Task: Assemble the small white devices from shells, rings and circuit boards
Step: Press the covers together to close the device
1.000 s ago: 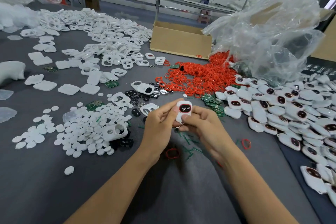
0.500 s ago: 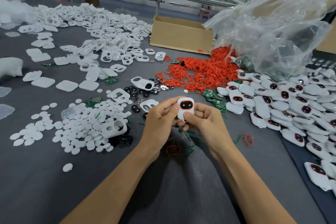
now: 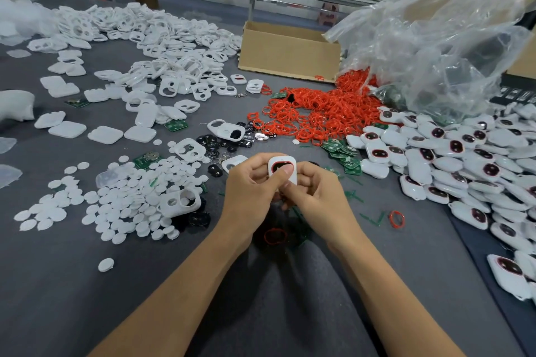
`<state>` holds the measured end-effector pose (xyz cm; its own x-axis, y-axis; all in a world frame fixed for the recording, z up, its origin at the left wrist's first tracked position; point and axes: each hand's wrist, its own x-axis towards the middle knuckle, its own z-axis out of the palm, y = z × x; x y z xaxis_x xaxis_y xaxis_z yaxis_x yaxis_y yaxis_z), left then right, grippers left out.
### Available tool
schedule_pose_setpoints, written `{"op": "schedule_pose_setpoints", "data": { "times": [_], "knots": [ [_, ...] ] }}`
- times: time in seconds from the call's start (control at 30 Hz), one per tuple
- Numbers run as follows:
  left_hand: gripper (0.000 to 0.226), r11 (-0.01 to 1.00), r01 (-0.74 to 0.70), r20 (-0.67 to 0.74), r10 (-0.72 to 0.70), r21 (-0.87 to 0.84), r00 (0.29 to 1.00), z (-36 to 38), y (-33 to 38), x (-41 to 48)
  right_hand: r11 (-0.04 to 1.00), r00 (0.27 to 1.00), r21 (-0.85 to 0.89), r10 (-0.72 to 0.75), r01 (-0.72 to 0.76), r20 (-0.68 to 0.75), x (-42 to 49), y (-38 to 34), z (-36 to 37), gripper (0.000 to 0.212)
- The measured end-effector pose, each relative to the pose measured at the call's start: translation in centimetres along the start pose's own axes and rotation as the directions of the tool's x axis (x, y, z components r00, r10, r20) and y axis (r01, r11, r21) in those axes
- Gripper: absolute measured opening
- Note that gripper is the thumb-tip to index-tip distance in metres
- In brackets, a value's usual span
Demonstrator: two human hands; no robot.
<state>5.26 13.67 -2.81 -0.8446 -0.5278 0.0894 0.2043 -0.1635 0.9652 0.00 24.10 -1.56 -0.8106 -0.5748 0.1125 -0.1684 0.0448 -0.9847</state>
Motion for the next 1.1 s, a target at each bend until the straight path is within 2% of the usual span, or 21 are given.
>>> {"op": "schedule_pose_setpoints", "data": {
  "times": [0.17, 0.37, 0.63, 0.87, 0.93, 1.0, 1.07, 1.1],
  "knots": [
    [0.016, 1.0, -0.011, 0.005, 0.011, 0.022, 1.0, -0.3, 0.2, 0.2, 0.997, 1.0, -0.071, -0.009, 0.008, -0.003, -0.3, -0.1, -0.1, 0.018],
    [0.014, 1.0, 0.023, -0.023, -0.023, 0.013, 0.999, -0.3, 0.3, 0.1, 1.0, 1.0, 0.022, 0.018, -0.018, 0.015, -0.3, -0.3, -0.1, 0.021],
    [0.015, 1.0, 0.004, -0.005, -0.004, 0.0, 1.0, -0.3, 0.5, 0.1, 0.999, 0.999, 0.042, 0.025, -0.026, 0.024, -0.3, -0.4, -0.1, 0.025],
    [0.014, 1.0, -0.016, -0.011, 0.016, 0.019, 1.0, -0.2, 0.0, 0.2, 0.999, 0.999, 0.025, 0.036, -0.036, 0.002, -0.2, -0.2, -0.1, 0.018],
    [0.018, 1.0, -0.015, -0.028, 0.014, -0.01, 0.999, -0.1, -0.2, 0.3, 0.989, 0.99, -0.141, -0.068, 0.05, -0.127, 0.0, 0.2, 0.1, 0.014],
    [0.026, 1.0, -0.011, -0.027, 0.01, -0.021, 1.0, 0.0, -0.3, 0.4, 0.889, 0.923, -0.428, -0.291, 0.163, -0.251, 0.0, 0.6, 0.0, 0.017],
    [0.03, 0.999, 0.012, 0.014, -0.011, -0.029, 1.0, 0.1, -0.3, 0.3, 0.722, 0.85, -0.642, -0.486, 0.258, -0.205, -0.1, 0.9, -0.2, 0.025],
    [0.031, 0.999, 0.027, 0.035, -0.025, -0.041, 0.999, 0.2, -0.3, 0.3, 0.654, 0.835, -0.703, -0.527, 0.28, -0.158, -0.1, 1.1, -0.2, 0.031]
  ]
}}
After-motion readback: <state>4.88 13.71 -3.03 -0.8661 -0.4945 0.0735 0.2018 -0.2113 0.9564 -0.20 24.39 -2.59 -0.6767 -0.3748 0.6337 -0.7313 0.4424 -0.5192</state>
